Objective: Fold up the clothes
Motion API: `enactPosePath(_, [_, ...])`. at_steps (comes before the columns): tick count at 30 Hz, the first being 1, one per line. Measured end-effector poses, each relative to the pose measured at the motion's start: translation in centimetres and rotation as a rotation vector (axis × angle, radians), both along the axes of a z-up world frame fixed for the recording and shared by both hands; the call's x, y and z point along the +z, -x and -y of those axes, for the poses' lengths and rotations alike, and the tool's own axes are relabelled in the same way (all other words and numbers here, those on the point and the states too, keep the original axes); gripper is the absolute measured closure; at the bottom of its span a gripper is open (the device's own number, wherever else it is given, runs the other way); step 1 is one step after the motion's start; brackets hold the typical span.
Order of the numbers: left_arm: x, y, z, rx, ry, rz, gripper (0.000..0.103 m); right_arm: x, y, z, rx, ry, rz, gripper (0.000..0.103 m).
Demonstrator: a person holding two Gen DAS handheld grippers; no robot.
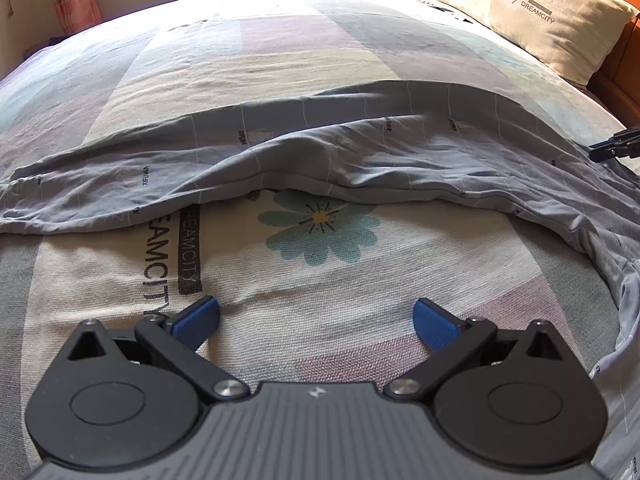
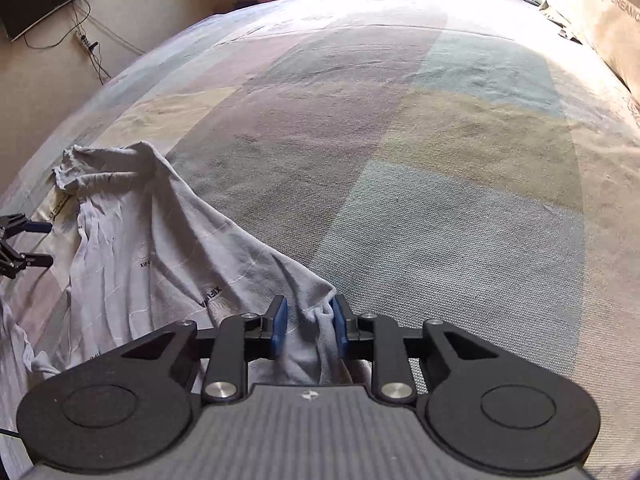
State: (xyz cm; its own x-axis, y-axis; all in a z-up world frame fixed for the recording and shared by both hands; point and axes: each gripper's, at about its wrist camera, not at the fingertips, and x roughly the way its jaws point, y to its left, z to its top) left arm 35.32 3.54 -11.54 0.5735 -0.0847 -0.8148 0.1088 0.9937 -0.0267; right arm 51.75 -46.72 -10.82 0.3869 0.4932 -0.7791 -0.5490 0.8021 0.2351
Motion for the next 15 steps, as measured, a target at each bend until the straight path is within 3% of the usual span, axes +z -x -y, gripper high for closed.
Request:
enactPosePath(1, [0.0,0.0,0.0,0.003,-0.002,0.002,0.001,0.1,0.1,-0.1,-0.003,0.011,0.012,0.092])
enactPosePath(3, [0.0,0.1,0.1,0.003,-0.005,0.005,0.001,0.3,0.4,-0.1,-0.014,0.027,0.049,0.097])
enactPosePath(5, [0.0,0.1,0.0,0.004,-0.003,0.005,0.001,0.7,0.7,0.2,-0.041,0.031,0.090,0.097])
enactPosePath(10, [0.0,-0.3,0.1,0.008,-0.009,-0.008,0.001,0.2,-0.5,1.2,-0.139,0.015,0.060,0.097])
enactPosePath(12, [0.1,-0.2,0.0,0.006,-0.006,-0.008,0.001,0.1,-0.5,0.5,-0.166,0.056,0.061,0.095])
enactPosePath(13, [0.1,-0.1,0.0,0.003,-0.006,-0.009,0.001,0.5,-0.2,0.2,-0.182,0.075,0.082,0.088])
enactPosePath(15, [0.3,0.2,0.2,-0.013,-0.013,-0.017,0.001,1.6,0.6,-0.1,-0.228,0.092,0.126,0.085])
